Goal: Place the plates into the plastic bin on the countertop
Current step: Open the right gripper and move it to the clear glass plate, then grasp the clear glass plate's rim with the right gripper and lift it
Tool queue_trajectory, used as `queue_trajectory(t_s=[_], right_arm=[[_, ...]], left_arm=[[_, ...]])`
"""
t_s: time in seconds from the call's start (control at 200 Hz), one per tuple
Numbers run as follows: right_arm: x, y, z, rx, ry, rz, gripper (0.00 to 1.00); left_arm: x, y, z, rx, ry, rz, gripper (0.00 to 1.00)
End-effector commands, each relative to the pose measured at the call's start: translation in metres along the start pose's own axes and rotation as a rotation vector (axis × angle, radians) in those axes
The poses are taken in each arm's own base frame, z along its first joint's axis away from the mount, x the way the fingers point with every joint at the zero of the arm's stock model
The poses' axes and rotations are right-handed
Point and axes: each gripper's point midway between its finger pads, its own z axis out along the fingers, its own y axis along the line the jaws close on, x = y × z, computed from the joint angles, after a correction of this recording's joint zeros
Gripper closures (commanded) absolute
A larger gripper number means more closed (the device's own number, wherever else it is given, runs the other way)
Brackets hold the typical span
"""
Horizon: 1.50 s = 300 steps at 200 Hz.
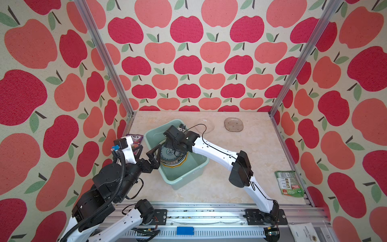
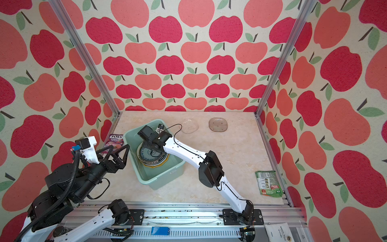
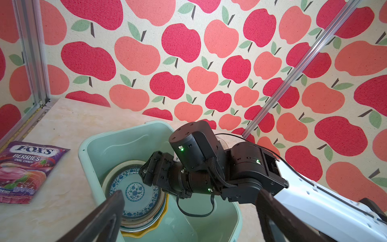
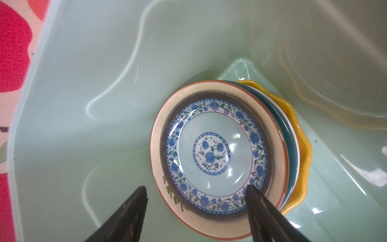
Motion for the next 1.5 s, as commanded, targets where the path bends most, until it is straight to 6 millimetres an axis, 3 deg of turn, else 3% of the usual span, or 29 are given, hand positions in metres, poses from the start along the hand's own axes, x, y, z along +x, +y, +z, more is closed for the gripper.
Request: queue_trajectory(t_s=[0.0,0.17,0.295,0.39,0.515,0.725,0.83,0.93,1.091,1.281,1.496], right_arm=[[-0.048,0.049,-0.079,-0.182,-0.148,-0.111,0.24],[-0.079,0.048,-0.128,-0.229,-0.205,-0.224,0.26],[-0.107,0.017,-0.157,-0.243,-0.217,-0.232,0.27],[-0.129,-0.018,-0.173,-0.262,-0.213,-0.202,0.29],[-0.156,-0.079,-0.187,-0.247,-0.227,-0.111,0.3],[-0.183,-0.185,-0.19,-0.16,-0.267,0.023,0.31],[-0.191,-0.242,-0.182,-0.118,-0.263,0.116,0.31],[-0.199,-0.291,-0.175,-0.093,-0.27,0.22,0.31],[-0.209,-0.349,-0.158,-0.078,-0.278,0.356,0.31],[-0.214,-0.393,-0.114,-0.134,-0.253,0.53,0.31],[-0.213,-0.421,-0.065,-0.181,-0.21,0.664,0.32]], left_arm=[[-0.008,-0.003,-0.006,0.015,-0.01,0.002,0.0],[-0.007,-0.013,0.001,0.04,0.025,0.0,0.0],[-0.004,-0.028,0.012,0.082,0.062,0.011,0.0],[-0.001,-0.042,0.025,0.118,0.094,0.025,0.0],[0.005,-0.063,0.049,0.158,0.146,0.049,0.01],[0.021,-0.096,0.105,0.218,0.224,0.075,0.01],[0.03,-0.113,0.142,0.246,0.263,0.093,0.01],[0.051,-0.132,0.186,0.267,0.334,0.14,0.01],[0.094,-0.156,0.252,0.302,0.444,0.189,0.01],[0.151,-0.183,0.315,0.28,0.515,0.41,0.01],[0.214,-0.207,0.353,0.346,0.601,0.553,0.01]])
